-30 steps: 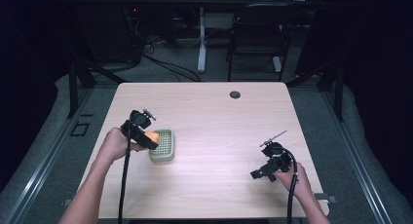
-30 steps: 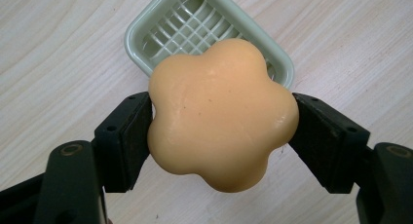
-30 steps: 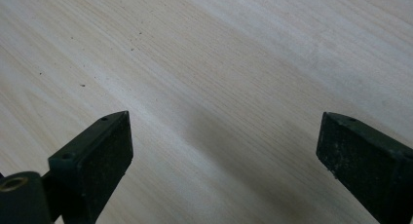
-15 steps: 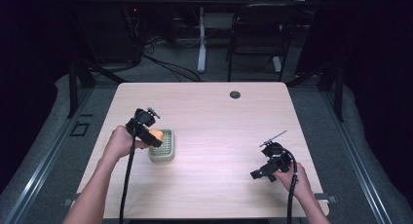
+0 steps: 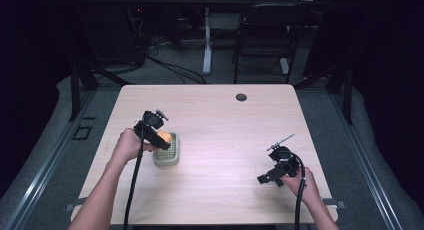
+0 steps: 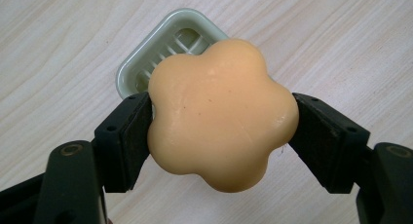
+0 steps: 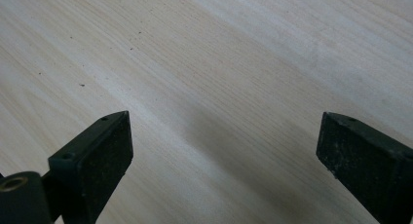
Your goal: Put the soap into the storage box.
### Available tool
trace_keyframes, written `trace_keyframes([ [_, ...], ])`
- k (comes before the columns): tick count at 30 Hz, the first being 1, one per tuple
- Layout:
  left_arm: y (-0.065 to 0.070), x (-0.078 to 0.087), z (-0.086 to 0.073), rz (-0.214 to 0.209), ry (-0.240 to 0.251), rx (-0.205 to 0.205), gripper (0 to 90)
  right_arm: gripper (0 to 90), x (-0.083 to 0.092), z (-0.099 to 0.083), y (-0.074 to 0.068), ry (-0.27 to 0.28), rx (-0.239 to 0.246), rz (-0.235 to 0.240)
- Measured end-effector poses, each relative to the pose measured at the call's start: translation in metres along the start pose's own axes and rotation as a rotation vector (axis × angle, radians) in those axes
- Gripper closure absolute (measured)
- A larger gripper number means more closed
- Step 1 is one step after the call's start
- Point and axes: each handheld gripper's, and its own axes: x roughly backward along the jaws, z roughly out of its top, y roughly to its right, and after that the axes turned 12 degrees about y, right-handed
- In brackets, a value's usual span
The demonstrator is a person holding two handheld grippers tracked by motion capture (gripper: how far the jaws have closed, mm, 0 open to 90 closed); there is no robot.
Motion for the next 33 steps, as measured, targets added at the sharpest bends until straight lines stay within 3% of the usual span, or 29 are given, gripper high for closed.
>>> trace_keyframes([
  [13,0.000,-0.007,0.004,0.005,0.023,0.021,26.6,5.9,-0.001,0.000,-0.001,0.008,-0.004,0.001],
  [33,-0.003,-0.036,-0.006,0.014,-0.029,0.036,26.6,5.9,-0.002,-0.001,-0.001,-0.001,-0.004,0.010],
])
